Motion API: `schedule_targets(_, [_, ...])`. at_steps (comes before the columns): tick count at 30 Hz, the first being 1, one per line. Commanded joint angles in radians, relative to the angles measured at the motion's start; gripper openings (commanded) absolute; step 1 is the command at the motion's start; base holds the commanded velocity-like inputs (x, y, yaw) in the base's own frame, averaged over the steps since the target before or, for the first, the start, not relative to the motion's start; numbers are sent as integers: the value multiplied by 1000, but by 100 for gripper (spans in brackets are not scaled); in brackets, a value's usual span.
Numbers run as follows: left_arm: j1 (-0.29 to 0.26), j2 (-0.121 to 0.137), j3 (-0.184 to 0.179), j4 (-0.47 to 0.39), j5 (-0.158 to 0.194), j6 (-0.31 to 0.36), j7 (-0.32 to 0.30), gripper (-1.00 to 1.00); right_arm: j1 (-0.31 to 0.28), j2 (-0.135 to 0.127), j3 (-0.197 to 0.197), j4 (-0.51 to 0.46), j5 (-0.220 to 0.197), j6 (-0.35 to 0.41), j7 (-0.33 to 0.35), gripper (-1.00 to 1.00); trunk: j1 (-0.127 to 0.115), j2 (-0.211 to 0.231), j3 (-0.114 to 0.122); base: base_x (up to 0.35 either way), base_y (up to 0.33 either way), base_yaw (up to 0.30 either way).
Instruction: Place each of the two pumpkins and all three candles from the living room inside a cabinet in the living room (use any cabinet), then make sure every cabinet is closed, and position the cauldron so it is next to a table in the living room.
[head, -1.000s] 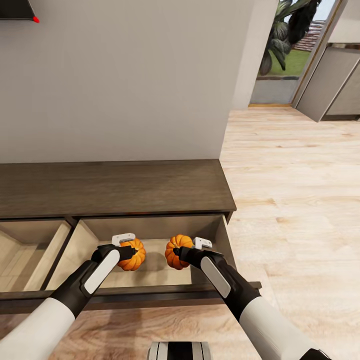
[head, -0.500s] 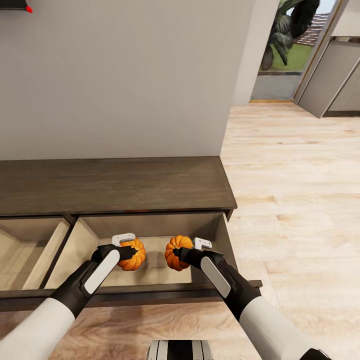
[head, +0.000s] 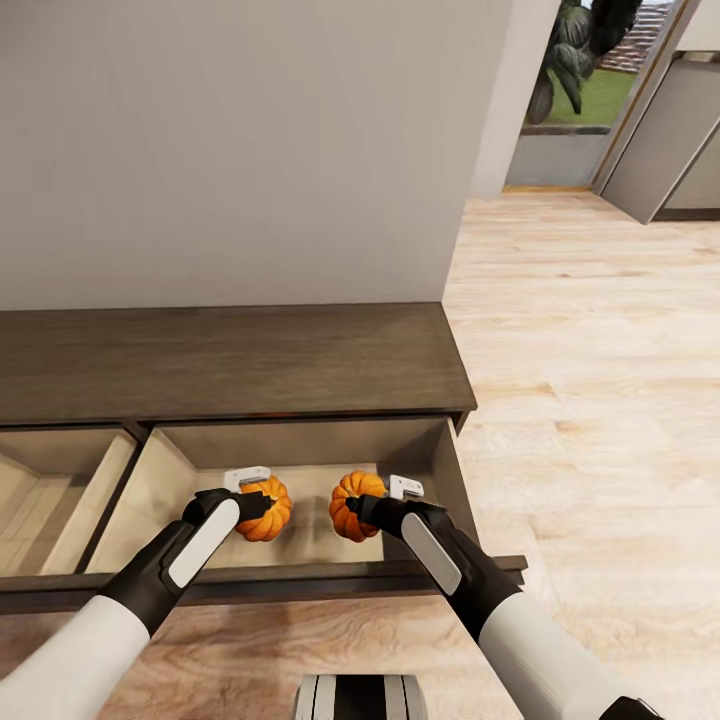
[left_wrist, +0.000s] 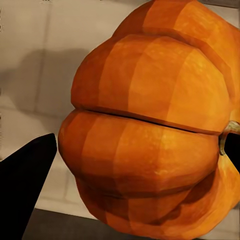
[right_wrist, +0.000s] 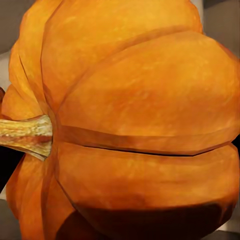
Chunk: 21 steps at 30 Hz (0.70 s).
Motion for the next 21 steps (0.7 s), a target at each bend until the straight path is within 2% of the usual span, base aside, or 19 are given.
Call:
schedule_targets(1, [-1, 1, -4, -1, 9, 0, 13, -100, -1, 0, 3, -2, -16, 0, -12, -100, 0, 0, -1, 0, 0, 0])
schedule_targets(2, [-1, 1, -4, -1, 9, 0, 13, -100, -1, 0, 3, -2, -16, 0, -12, 100, 0, 0, -1, 0, 0, 0])
schedule_targets(21, [0, 1, -4, -4, 10, 0, 13, -100, -2, 0, 3, -1, -16, 0, -12, 100, 0, 0, -1, 0, 0, 0])
